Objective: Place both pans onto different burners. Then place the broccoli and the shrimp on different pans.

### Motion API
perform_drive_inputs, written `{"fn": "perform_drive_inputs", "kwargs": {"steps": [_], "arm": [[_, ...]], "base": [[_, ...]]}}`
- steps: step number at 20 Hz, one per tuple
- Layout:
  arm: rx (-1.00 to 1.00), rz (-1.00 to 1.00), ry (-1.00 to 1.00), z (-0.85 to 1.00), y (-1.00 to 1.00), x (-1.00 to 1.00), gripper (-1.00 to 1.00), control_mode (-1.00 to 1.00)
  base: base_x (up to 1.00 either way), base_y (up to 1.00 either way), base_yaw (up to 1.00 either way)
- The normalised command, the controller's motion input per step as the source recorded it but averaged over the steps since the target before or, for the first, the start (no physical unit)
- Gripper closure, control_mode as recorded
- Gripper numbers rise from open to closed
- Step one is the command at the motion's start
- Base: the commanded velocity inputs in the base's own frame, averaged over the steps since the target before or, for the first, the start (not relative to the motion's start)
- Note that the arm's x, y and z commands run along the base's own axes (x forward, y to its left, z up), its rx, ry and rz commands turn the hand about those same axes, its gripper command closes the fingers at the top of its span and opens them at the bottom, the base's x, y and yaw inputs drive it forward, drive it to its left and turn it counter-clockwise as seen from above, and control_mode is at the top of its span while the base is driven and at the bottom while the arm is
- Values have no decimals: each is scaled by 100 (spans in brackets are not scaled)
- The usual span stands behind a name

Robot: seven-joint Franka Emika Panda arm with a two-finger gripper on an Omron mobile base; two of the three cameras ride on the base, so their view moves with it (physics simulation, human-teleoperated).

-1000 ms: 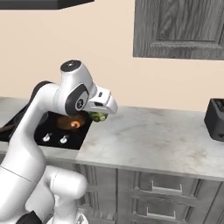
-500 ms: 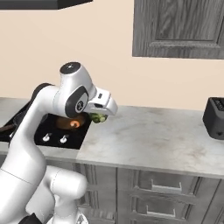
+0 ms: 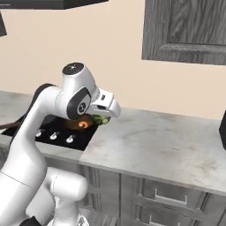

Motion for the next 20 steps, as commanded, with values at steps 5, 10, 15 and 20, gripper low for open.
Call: {"fn": "perform_drive_inputs", "kwargs": {"steps": [5, 10, 15, 20], "arm": [[0, 0, 0, 0, 0, 0, 100, 100], [0, 0, 0, 0, 0, 0, 100, 100], [0, 0, 0, 0, 0, 0, 100, 100], [0, 0, 0, 0, 0, 0, 100, 100]], "base": [[-43, 48, 18], [-5, -30, 0], [24, -20, 0], [18, 0, 0]]}}
